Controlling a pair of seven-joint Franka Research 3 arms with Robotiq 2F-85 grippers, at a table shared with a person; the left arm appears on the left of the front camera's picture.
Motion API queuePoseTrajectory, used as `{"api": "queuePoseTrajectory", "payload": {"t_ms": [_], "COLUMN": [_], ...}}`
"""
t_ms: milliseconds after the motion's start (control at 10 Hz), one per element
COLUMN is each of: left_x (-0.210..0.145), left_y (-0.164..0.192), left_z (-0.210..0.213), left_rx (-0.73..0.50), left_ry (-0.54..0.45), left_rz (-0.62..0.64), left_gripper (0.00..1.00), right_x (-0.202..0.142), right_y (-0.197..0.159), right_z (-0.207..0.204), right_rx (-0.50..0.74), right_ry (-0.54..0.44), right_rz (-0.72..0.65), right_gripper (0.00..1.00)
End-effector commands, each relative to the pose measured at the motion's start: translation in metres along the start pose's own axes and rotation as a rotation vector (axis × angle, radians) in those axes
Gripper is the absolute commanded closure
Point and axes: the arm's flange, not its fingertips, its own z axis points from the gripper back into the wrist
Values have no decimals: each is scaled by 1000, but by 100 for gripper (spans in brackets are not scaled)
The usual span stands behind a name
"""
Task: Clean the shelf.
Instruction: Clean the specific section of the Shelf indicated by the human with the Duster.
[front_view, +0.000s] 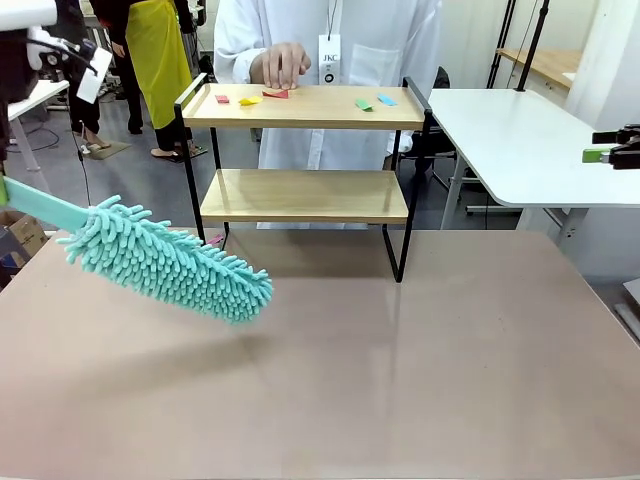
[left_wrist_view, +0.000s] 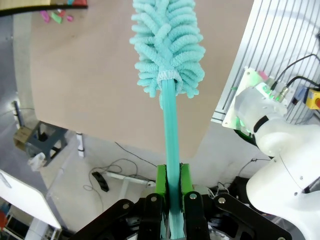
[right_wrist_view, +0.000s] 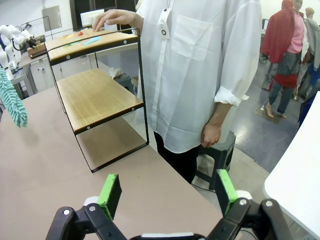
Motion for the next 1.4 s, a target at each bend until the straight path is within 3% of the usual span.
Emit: {"api": "queuePoseTrajectory", "payload": {"t_ms": [0, 200, 500, 800, 1000, 1300], "left_x": [-4, -8, -1, 25, 45, 94], "left_y": [4, 4, 5, -26, -49, -77], "left_z": [28, 65, 124, 202, 245, 284], "left_rx": [-33, -84, -189, -234, -193, -99], "left_ry": [-63, -228, -377, -558, -629, -610], "left_rz": [-94, -173, -42, 73, 325, 679], "left_gripper": [87, 87, 87, 87, 87, 87], "right_x": [2, 2, 2, 2, 2, 2], "right_y": [1, 1, 1, 1, 1, 1], "right_z": [0, 0, 0, 0, 0, 0], "right_rx": [0, 0, 0, 0, 0, 0], "right_ry": [-1, -1, -1, -1, -1, -1], "right_rz": [4, 4, 4, 4, 4, 4], "right_gripper": [0, 0, 0, 0, 0, 0]}}
